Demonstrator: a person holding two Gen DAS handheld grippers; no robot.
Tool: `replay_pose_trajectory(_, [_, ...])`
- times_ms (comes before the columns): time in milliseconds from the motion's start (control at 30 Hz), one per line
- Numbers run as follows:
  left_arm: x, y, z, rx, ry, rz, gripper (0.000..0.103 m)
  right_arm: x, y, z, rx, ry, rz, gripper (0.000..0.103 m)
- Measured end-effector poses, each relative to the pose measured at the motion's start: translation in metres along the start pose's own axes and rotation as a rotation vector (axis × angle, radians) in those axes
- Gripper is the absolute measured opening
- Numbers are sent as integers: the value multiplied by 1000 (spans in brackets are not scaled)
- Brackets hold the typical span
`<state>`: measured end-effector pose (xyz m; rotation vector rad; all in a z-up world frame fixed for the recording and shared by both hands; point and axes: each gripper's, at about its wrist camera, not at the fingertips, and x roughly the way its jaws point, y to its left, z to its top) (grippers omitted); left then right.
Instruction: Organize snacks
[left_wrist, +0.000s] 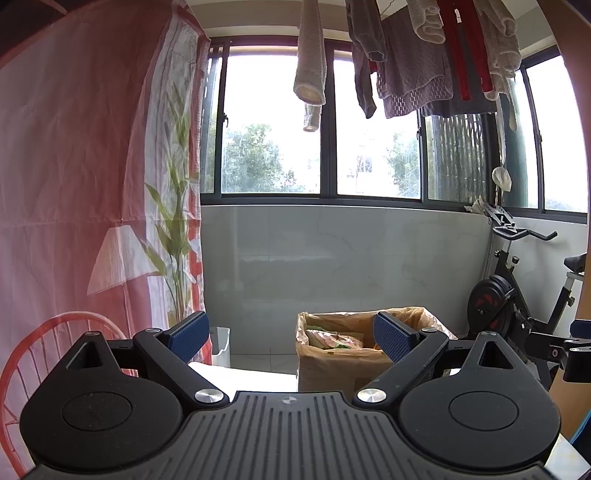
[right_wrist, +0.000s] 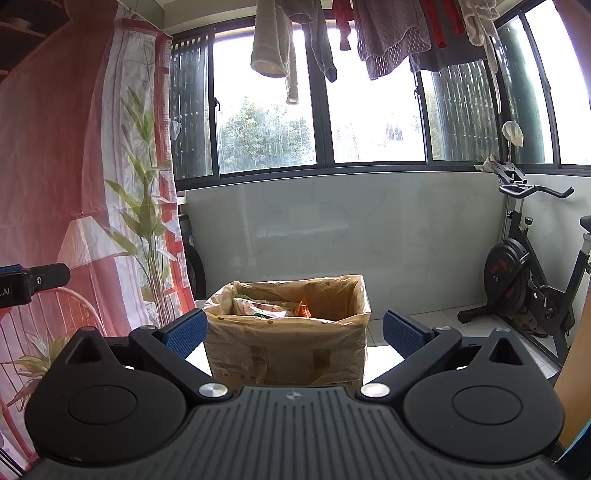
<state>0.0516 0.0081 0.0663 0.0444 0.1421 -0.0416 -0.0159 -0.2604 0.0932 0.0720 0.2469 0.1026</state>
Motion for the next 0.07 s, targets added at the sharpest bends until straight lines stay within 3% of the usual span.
replay_pose_trajectory(67, [0, 0, -1, -3, 1, 0, 97, 0, 0, 0, 0, 0, -1, 103])
